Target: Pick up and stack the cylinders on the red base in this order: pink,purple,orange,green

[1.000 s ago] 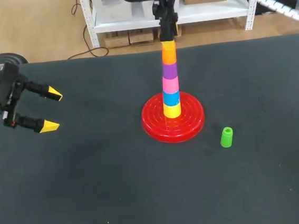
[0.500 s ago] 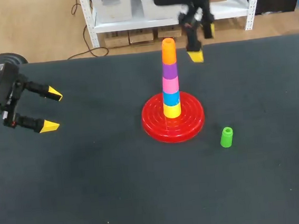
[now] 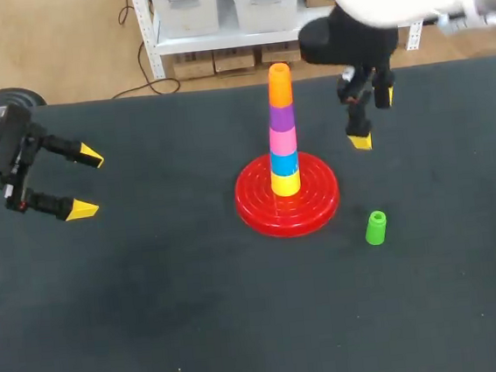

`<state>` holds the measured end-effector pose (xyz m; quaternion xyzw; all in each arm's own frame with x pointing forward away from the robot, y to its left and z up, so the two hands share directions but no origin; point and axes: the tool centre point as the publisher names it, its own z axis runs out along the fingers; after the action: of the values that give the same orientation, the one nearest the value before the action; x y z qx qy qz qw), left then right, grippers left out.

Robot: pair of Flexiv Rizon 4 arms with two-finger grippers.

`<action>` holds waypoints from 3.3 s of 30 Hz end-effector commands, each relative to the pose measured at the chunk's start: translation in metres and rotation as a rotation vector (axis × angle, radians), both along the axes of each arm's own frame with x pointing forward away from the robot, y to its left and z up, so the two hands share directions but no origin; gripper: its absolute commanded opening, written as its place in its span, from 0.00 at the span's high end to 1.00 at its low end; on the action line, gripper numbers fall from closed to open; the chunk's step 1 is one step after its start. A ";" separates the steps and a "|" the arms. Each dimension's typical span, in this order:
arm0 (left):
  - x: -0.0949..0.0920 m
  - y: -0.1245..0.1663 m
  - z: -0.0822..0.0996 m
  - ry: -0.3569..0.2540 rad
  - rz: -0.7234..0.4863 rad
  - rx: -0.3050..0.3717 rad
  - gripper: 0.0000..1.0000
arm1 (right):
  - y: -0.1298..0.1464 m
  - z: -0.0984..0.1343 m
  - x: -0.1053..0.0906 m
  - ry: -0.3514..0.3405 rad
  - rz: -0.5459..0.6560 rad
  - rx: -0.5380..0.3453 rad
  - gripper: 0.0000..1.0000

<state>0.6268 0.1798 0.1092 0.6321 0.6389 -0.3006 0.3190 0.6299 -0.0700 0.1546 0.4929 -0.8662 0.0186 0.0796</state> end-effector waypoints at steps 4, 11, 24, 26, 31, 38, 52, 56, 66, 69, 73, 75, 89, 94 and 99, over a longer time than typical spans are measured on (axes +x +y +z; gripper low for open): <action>-0.001 0.001 -0.001 -0.005 0.001 -0.002 0.00 | -0.008 -0.030 -0.006 -0.155 -0.019 0.255 0.00; -0.001 0.001 -0.001 -0.005 0.001 -0.002 0.00 | -0.005 -0.048 -0.012 -0.119 -0.020 0.263 0.00; -0.001 0.001 -0.001 -0.005 0.001 -0.002 0.00 | 0.006 -0.071 -0.034 -0.055 0.005 0.196 0.00; -0.001 0.001 -0.001 -0.005 0.001 -0.002 0.00 | 0.007 -0.074 -0.038 -0.056 0.013 0.185 0.00; -0.001 0.001 -0.001 -0.005 0.001 -0.002 0.00 | 0.007 -0.082 -0.048 -0.037 0.014 0.158 0.00; -0.001 0.001 -0.001 -0.005 0.001 -0.002 0.00 | 0.004 -0.096 -0.057 -0.021 0.000 0.126 0.00; -0.001 0.001 -0.001 -0.005 0.001 -0.002 0.00 | -0.006 -0.121 -0.071 -0.005 -0.051 0.099 0.00; -0.001 0.001 -0.001 -0.005 0.001 -0.002 0.00 | -0.005 -0.126 -0.071 -0.032 -0.051 0.062 0.00; -0.001 0.001 -0.001 -0.005 0.001 -0.002 0.00 | -0.005 -0.138 -0.068 -0.053 -0.081 0.080 0.00; -0.001 0.001 -0.001 -0.005 0.001 -0.002 0.00 | -0.004 -0.141 -0.068 -0.053 -0.086 0.083 0.00; -0.001 0.001 -0.001 -0.005 0.001 -0.002 0.00 | -0.003 -0.143 -0.067 -0.052 -0.087 0.083 0.00; -0.001 0.001 -0.001 -0.005 0.001 -0.002 0.00 | -0.002 -0.143 -0.067 -0.052 -0.087 0.080 0.00; -0.001 0.001 -0.001 -0.005 0.001 -0.002 0.00 | -0.004 -0.144 -0.066 -0.042 -0.086 0.067 0.00; -0.001 0.001 -0.001 -0.005 0.001 -0.002 0.00 | -0.004 -0.143 -0.063 -0.042 -0.083 0.065 0.00; -0.001 0.001 -0.001 -0.005 0.001 -0.002 0.00 | -0.004 -0.143 -0.061 -0.042 -0.079 0.063 0.00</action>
<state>0.6268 0.1797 0.1092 0.6322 0.6389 -0.3006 0.3190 0.5668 -0.0747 0.0116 0.4599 -0.8868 -0.0013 0.0451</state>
